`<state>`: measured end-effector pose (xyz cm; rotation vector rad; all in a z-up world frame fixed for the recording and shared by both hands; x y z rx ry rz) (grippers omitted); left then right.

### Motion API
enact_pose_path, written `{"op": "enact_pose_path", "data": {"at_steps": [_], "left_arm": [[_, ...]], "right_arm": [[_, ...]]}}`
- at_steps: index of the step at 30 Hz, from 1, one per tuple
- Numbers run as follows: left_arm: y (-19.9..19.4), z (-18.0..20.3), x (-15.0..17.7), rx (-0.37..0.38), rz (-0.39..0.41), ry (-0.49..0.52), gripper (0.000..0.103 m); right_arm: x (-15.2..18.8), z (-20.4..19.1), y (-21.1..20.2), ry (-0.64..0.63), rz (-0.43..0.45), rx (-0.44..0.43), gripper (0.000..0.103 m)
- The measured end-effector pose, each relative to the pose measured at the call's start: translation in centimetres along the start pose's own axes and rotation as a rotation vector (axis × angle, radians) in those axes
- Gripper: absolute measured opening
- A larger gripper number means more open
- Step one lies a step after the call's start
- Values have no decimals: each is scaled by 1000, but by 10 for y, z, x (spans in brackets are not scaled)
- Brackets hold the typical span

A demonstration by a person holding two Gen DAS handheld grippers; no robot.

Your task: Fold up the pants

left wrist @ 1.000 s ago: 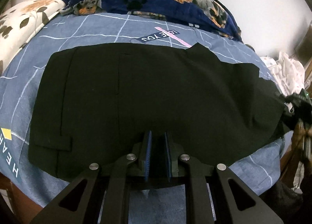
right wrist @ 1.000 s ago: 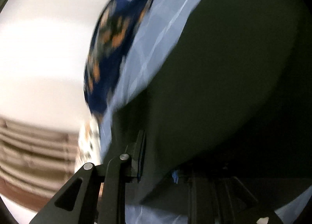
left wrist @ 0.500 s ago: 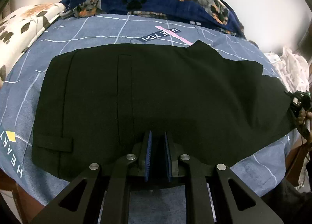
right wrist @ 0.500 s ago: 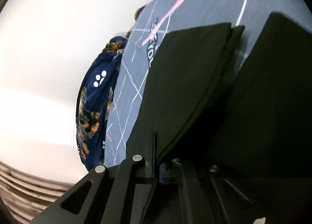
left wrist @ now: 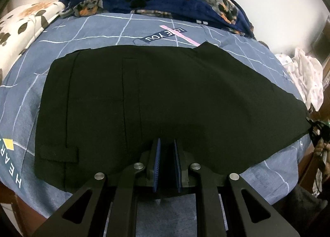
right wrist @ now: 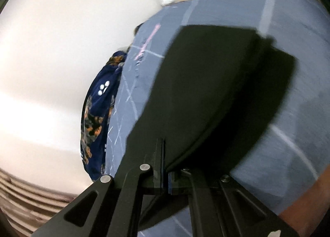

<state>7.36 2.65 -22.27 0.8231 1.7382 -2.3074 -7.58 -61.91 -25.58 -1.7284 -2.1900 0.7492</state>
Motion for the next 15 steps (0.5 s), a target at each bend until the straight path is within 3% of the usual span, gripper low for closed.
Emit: {"op": "enact_pose_path", "data": {"at_steps": [2, 10, 15], "left_arm": [[0, 0, -1, -1, -2, 3, 15], [1, 0, 0, 1, 2, -3, 15], [1, 1, 0, 0, 1, 1, 15]], "right_arm": [[0, 4, -5, 25, 14, -47, 2], [-11, 20, -20, 119, 23, -88, 6], [-15, 31, -38, 118, 62, -48, 3]]}}
Point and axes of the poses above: each gripper's, at about its wrist camera, not at the fingertips, and y roughly the way its jaws point, z to its right, x to its underside, the point moved 4 cm from there along y, roughly the way its jaws point, and after that the axes turned 3 degrees about y, right-handed, at the moved point
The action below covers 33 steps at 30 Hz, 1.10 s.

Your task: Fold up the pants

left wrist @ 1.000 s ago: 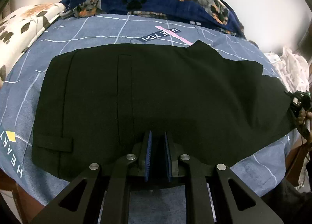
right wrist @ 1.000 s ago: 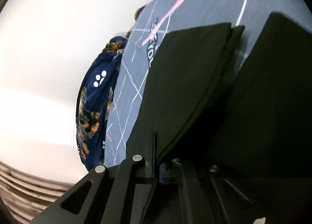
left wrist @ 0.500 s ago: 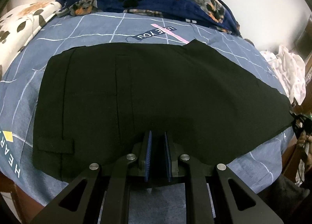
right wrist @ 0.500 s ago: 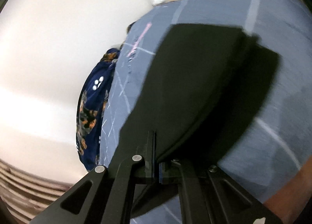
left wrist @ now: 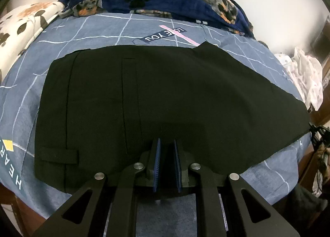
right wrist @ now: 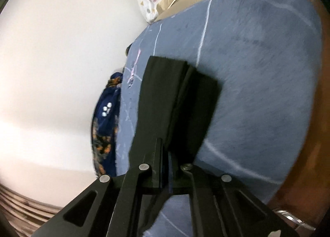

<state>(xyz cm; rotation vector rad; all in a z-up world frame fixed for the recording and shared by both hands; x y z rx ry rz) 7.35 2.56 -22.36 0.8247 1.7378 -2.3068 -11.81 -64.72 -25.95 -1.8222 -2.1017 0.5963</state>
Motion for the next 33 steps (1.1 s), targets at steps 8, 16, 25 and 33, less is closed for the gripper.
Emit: {"op": "enact_pose_path", "data": {"at_steps": [8, 16, 25, 33], "left_arm": [[1, 0, -1, 14, 5, -4, 15], [1, -2, -1, 15, 7, 16, 15], [1, -4, -1, 33, 10, -9, 15], [0, -5, -1, 43, 16, -29, 15]], "right_arm": [[0, 2, -9, -21, -5, 47, 1], [-3, 5, -9, -6, -5, 18, 2], [-34, 13, -60, 46, 153, 8, 17], [-39, 12, -48, 50, 123, 29, 22]]}}
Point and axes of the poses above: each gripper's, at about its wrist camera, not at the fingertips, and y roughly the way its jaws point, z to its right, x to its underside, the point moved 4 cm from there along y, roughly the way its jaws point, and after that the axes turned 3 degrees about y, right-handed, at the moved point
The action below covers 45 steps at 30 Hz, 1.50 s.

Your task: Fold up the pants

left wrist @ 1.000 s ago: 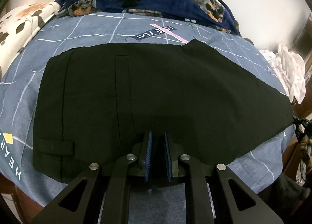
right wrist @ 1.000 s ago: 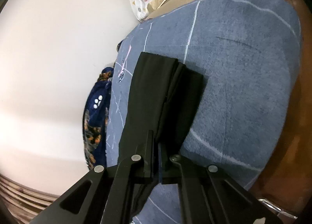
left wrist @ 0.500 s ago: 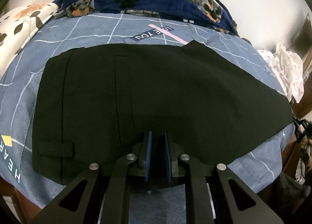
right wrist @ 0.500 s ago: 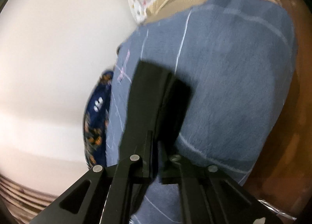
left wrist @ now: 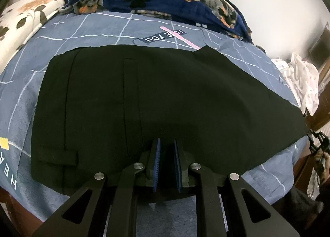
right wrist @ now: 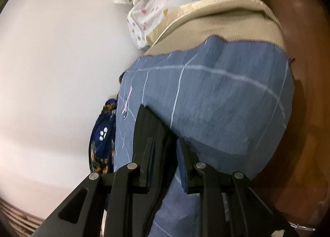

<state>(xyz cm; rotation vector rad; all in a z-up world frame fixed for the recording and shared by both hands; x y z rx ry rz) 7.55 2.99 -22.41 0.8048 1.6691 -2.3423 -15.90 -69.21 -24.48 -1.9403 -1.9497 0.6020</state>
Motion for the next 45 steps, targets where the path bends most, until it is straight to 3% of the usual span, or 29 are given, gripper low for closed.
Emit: {"op": "enact_pose_path", "data": {"at_steps": [5, 8, 10, 15, 22, 26, 29, 32, 39, 43, 45], "left_arm": [[0, 1, -1, -5, -7, 13, 15], [0, 1, -1, -5, -6, 20, 16], [0, 2, -1, -9, -5, 26, 16], [1, 4, -2, -11, -9, 29, 19], [1, 4, -2, -9, -9, 25, 20], [1, 4, -2, 1, -10, 14, 21], [1, 3, -3, 7, -10, 7, 21], [1, 3, -3, 7, -9, 8, 21], [1, 2, -3, 3, -9, 14, 21], [1, 3, -4, 5, -8, 12, 21], [1, 3, -4, 8, -7, 10, 21]], "right_arm": [[2, 15, -9, 81, 21, -90, 22], [-6, 26, -22, 65, 89, -7, 20], [-9, 23, -21, 15, 67, 51, 12], [-12, 0, -13, -151, 56, 169, 11], [-3, -24, 6, -267, -9, 263, 13], [-6, -31, 2, -246, 3, 202, 13], [-8, -25, 5, -248, -12, 274, 13], [-10, -16, 7, -198, -31, 243, 14], [3, -27, 25, -202, -146, 203, 19], [4, -29, 31, -203, -141, 229, 6], [5, -29, 31, -208, -125, 244, 4]]}}
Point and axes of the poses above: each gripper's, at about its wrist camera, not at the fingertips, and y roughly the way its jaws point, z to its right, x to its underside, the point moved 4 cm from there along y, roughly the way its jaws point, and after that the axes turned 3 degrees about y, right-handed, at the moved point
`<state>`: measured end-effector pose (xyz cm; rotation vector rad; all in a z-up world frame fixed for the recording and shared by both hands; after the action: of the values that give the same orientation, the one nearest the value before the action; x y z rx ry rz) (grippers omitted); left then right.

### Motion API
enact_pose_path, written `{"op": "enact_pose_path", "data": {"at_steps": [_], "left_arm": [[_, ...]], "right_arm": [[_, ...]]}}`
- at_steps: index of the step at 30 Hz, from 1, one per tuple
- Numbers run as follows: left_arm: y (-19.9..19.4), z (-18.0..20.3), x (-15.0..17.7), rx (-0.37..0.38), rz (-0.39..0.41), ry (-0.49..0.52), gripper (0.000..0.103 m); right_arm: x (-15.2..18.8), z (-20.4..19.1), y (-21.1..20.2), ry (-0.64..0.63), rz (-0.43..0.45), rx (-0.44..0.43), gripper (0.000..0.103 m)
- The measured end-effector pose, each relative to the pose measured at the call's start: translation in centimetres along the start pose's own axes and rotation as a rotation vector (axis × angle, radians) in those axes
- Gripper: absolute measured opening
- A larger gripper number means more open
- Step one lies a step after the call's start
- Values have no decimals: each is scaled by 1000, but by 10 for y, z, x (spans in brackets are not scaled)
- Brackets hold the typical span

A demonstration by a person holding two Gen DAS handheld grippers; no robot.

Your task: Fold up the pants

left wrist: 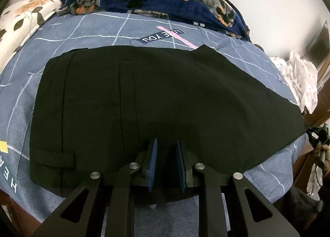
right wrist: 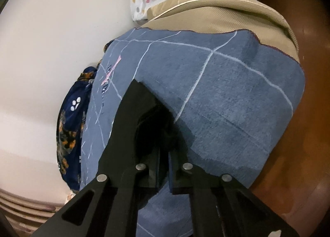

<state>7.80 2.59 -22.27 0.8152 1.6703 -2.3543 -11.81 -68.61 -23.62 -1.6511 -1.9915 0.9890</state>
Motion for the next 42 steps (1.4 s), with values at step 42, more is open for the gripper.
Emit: {"op": "enact_pose_path", "data": {"at_steps": [42], "left_arm": [[-53, -11, -19, -42, 147, -17, 34]], "right_arm": [[-8, 22, -2, 141, 39, -157, 2]]}}
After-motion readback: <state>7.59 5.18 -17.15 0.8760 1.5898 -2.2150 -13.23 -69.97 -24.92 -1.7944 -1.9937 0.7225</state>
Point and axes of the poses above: each gripper's, at about its wrist camera, not at the fingertips, and y roughly the way its jaws point, z to its right, x to its underside, the point moved 4 cm from there along y, roughly the way its jaws point, and after that the axes turned 3 degrees about y, right-handed, at the moved point
